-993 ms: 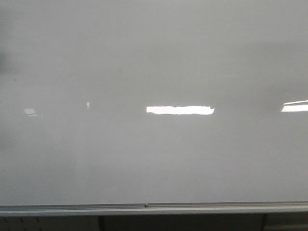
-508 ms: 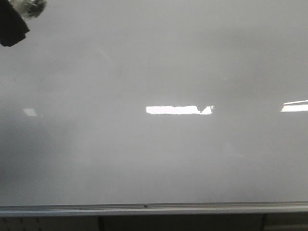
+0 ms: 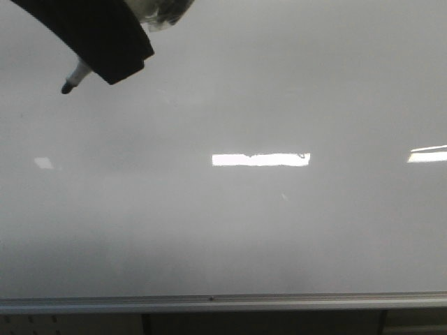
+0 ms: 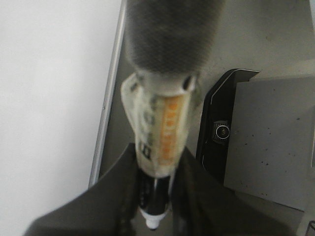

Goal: Write number 2 on whiteboard

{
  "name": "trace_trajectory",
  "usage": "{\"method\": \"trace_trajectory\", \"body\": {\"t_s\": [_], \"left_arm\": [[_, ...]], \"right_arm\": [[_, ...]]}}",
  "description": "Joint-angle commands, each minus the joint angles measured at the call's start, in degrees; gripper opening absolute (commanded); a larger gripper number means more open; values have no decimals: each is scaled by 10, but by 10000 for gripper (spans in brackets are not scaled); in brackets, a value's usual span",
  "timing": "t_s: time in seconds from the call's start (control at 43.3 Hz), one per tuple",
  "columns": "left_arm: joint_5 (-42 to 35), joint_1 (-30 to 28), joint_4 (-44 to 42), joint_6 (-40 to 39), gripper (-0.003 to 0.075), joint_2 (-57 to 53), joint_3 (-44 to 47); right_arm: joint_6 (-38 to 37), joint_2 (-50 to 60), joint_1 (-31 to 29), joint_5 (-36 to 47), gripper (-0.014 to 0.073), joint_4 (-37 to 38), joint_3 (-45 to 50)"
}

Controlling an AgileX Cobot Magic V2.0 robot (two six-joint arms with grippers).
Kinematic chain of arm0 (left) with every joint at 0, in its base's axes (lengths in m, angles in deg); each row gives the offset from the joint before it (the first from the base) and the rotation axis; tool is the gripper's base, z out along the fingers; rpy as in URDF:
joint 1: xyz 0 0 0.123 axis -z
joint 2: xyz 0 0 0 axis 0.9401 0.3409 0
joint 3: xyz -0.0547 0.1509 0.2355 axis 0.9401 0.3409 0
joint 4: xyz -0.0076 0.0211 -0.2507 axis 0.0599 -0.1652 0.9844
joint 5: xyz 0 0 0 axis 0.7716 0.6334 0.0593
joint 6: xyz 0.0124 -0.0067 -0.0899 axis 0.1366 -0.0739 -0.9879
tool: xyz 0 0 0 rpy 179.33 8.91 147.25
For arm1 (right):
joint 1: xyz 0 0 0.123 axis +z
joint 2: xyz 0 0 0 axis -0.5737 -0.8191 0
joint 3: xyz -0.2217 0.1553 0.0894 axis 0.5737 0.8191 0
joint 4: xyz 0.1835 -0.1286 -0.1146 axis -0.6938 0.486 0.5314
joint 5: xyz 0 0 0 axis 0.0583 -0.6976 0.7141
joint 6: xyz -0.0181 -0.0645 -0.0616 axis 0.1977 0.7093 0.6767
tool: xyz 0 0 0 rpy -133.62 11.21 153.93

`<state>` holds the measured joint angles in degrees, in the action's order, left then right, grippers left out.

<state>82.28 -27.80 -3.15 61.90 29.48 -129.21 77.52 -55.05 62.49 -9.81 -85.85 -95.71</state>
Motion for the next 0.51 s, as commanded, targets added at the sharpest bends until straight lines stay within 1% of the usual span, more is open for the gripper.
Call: {"method": "trace_trajectory", "body": {"t_s": [0.0,0.092,0.231,0.392,0.485], "left_arm": [[-15,17,10,-1,50,-19,-18],[-15,23,10,-1,50,-19,-18],[-15,23,10,-1,50,-19,-18],[-15,23,10,-1,50,-19,-18],[-15,23,10,-1,50,-19,-18]], "right_arm": [[13,-17,32,8,493,-3,-44],[13,-40,73,9,490,11,-67],[13,-69,111,28,470,15,-90],[11,-93,125,35,438,14,-108],[4,-94,125,43,405,14,-114]]}}
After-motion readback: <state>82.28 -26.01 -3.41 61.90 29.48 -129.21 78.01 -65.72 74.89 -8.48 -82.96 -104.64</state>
